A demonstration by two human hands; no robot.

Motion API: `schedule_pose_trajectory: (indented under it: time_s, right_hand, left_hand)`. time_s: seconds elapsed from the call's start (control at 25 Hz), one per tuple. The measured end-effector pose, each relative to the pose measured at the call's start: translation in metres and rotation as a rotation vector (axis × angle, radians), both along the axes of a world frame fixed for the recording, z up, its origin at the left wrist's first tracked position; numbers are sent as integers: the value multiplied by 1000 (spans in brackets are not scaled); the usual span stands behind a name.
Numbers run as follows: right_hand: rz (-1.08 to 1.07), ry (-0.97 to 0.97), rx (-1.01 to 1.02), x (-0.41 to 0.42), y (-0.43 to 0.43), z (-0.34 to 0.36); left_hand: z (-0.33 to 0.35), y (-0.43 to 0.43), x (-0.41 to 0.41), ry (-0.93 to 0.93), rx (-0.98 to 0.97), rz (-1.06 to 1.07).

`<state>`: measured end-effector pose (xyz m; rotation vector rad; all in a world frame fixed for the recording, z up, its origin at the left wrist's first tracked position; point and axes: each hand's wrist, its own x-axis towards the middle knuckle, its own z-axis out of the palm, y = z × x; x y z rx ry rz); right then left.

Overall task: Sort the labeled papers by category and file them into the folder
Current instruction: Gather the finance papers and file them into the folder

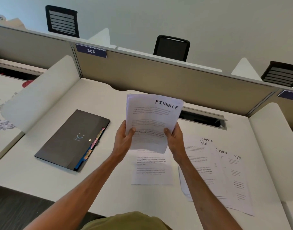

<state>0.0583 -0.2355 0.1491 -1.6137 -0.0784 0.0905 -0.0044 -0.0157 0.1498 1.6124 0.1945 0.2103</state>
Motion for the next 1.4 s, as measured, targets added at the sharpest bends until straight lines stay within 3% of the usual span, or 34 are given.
schedule_pose_trajectory:
  time_s: [0.12,0.32,0.48,0.76,1.04,1.4]
  right_hand:
    - [-50,-57,-4,-4,-6,-7]
    - [-102,101,-173,-31,-14,-54]
    - [-116,117,-275,-36,-12,-69]
    - [-197,126,-227,-37,-7,-60]
    - [-166,235,-335,-54,4,-82]
    - [-183,246,-328,-61,15,-57]
  left_hand:
    - [1,-7,3,-16,-2,22]
    - [-29,-10,-14,77,23,20]
    - [-38,-12,-14,112,39,-19]
    - [-30,-8,-6,65,72,-70]
    - [-61,13,-12,257,143,-207]
    - [-50,40,-5,283,220,-283]
